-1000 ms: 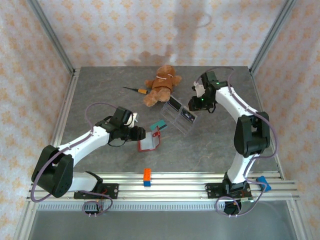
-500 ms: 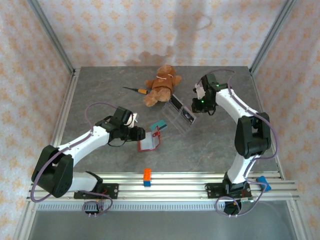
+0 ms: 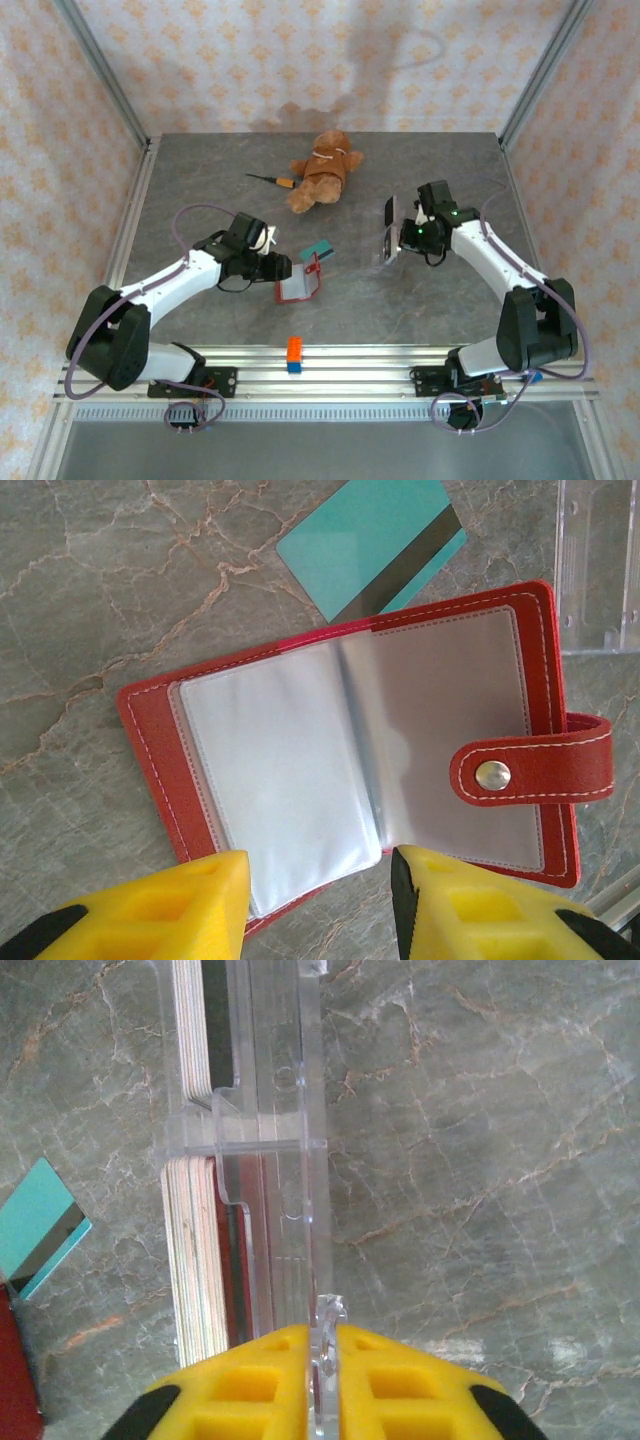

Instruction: Put the credit cards into the card holder

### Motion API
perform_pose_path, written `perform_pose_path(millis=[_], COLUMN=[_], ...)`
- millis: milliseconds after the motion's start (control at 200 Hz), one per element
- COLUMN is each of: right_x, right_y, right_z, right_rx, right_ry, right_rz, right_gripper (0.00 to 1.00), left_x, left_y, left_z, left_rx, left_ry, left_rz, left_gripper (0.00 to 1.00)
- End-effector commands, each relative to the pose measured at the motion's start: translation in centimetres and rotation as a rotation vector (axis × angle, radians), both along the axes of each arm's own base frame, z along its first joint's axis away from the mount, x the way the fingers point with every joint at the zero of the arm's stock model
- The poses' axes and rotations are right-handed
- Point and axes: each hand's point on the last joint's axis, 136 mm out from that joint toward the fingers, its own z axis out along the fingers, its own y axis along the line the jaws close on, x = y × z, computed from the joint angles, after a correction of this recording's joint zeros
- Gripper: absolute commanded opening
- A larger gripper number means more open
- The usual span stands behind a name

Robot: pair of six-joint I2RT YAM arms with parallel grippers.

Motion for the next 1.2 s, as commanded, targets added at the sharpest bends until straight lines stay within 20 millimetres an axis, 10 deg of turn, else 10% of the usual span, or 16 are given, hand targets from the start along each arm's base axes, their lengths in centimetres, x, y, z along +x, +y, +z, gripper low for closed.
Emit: perform_pose_path(millis=[0, 501, 1192], right_x=[1.3, 0.8, 0.3], right_y=[-1.1, 0.1, -1.7], right_z=[2.1, 3.0, 1.9], right_rx=[-0.051, -0.492, -0.771], right_ry=[-0.098, -0.092, -0.056], right_rz=[-0.049, 0.177, 0.217], right_gripper=[0.26, 0.83, 0.76], left_x=[1.0, 0.6, 1.0], left_y=[-0.1, 0.5, 0.2], left_z=[0.7, 1.1, 1.4], left_rx=[-0.004, 0.009, -0.003], left_ry=[-0.016, -0.041, -0.052], left_rz=[-0.011, 0.005, 0.003], left_gripper=[0.43, 0.46, 0.53])
